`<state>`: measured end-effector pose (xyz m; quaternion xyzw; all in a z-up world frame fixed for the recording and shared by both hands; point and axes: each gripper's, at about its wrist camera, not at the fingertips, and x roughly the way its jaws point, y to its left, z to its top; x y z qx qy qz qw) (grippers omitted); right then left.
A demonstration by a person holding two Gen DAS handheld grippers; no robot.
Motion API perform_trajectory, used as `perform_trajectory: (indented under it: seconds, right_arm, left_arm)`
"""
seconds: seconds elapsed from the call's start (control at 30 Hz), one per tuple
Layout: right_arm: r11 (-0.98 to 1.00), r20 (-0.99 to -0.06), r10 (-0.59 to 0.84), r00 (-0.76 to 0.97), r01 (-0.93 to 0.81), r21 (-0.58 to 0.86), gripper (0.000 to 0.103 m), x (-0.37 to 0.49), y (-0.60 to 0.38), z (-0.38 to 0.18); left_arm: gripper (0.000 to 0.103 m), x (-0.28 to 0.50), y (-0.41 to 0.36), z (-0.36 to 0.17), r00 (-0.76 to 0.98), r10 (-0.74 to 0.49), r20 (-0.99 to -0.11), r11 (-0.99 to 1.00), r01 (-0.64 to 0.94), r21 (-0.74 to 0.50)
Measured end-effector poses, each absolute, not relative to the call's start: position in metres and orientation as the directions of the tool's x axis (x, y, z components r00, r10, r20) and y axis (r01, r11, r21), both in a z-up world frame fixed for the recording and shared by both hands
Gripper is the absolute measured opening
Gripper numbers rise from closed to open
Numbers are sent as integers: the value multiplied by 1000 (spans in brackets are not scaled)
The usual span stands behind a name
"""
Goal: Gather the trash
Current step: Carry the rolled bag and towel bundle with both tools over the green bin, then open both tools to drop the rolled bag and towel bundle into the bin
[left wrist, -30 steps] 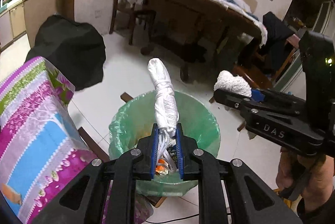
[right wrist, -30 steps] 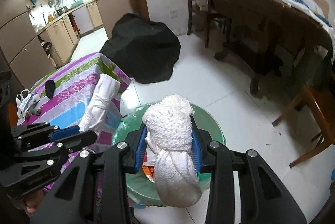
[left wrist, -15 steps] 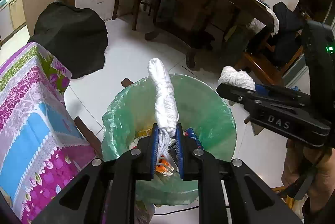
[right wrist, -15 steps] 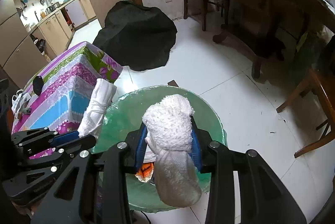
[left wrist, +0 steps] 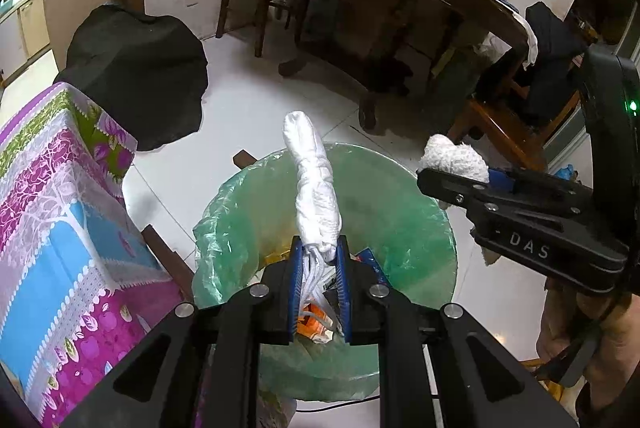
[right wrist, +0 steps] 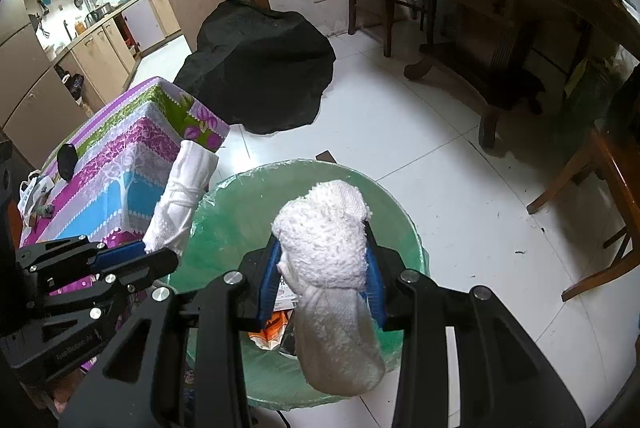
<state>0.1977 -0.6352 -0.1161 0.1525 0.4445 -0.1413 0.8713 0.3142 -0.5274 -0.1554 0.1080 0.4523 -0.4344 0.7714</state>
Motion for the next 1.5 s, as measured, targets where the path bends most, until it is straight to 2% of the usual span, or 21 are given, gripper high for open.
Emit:
perform_trajectory:
  seconds: [1.0,1.07,1.17,1.23,1.5]
  right_arm:
    - [920,-812,-109,573,367,136,37,184,-632,-123]
    - [917,-808,-110,578,372,141,38,185,-633,-122]
    - [912,-798,-109,593,379,157,49,184,-636,-120]
    - [911,-794,-114,598,382,157,51,183,-636,-119]
    - [911,-791,-115,601,382,158,51,180,-634,-119]
  left_arm:
    - [17,333,-538,-162,182,-546,-818,626,737,-254]
    - [23,333,-539,-163,182,-543,-819,625,739,-250]
    - [33,334,-538,-165,185,-537,-823,631,736,-246]
    - [38,334,-537,-166,186,-537,-823,635,732,-248]
    - [41,334,-526,-168,194,-534,-823,645,723,-247]
